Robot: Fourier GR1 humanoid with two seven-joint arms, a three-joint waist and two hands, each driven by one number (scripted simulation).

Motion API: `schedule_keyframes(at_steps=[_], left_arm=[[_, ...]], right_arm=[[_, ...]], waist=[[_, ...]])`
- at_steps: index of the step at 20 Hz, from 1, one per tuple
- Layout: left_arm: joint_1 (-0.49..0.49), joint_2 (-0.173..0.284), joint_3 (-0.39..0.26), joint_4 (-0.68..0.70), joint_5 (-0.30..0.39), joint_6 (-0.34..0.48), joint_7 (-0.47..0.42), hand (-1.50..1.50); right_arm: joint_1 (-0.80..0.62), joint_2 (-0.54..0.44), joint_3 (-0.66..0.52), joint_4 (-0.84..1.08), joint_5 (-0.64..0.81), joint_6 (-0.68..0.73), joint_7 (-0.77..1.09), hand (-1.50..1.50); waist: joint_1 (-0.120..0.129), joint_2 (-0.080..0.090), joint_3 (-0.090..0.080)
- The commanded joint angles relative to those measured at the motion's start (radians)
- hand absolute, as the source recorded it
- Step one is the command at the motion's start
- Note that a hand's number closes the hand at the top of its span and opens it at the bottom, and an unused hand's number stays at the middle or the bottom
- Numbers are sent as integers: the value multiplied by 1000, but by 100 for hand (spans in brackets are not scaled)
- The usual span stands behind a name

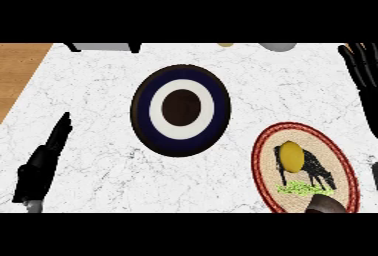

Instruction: Pick the lemon from the placemat and place it in the plate

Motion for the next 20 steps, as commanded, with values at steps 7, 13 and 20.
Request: schedule_keyframes(at_steps=[7, 13, 20], left_arm=[[35, 54, 66, 13, -38, 33, -53, 0], [61, 50, 49, 11, -39, 6, -72, 0], [36, 18, 48, 9, -65, -3, -57, 0]], right_arm=[[216, 93, -223, 160, 99, -424, 87, -150], [239, 449, -221, -20, 101, -889, -198, -150], [539, 455, 222, -264, 185, -1080, -216, -150]], waist=[[-77, 43, -9], [-40, 18, 3], [-33, 23, 2]])
